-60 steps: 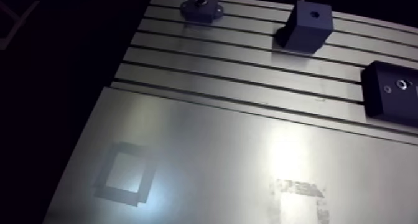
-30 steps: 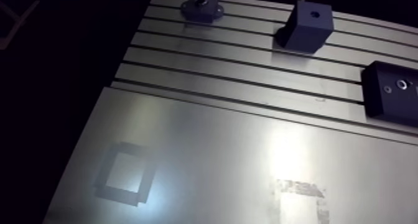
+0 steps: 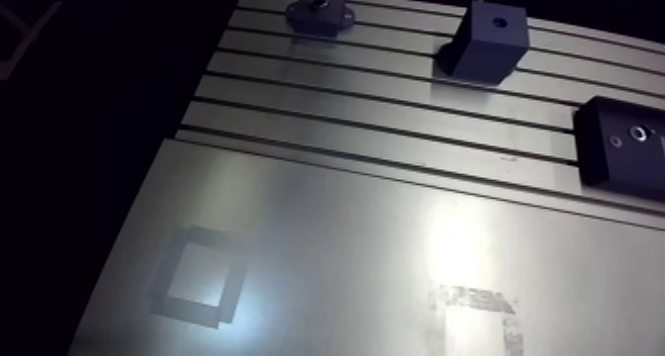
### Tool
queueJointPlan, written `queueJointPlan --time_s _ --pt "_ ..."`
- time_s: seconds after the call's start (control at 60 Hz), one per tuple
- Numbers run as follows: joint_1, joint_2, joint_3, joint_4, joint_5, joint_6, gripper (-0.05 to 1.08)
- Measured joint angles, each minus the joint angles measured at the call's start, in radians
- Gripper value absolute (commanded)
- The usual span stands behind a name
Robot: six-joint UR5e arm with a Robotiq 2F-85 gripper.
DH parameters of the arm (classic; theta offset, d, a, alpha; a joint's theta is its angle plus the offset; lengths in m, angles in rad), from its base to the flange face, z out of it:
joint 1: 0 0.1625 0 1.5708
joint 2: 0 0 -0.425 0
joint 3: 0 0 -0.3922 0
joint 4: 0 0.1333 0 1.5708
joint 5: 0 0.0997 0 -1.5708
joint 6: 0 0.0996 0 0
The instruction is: Pick up the bearing and press it into the housing until flush.
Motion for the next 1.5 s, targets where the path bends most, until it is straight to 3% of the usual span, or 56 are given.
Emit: queueJointPlan --time_s 1.5 --pt "-0.001 0.008 0.005 -0.002 0.0 -0.012 1.07"
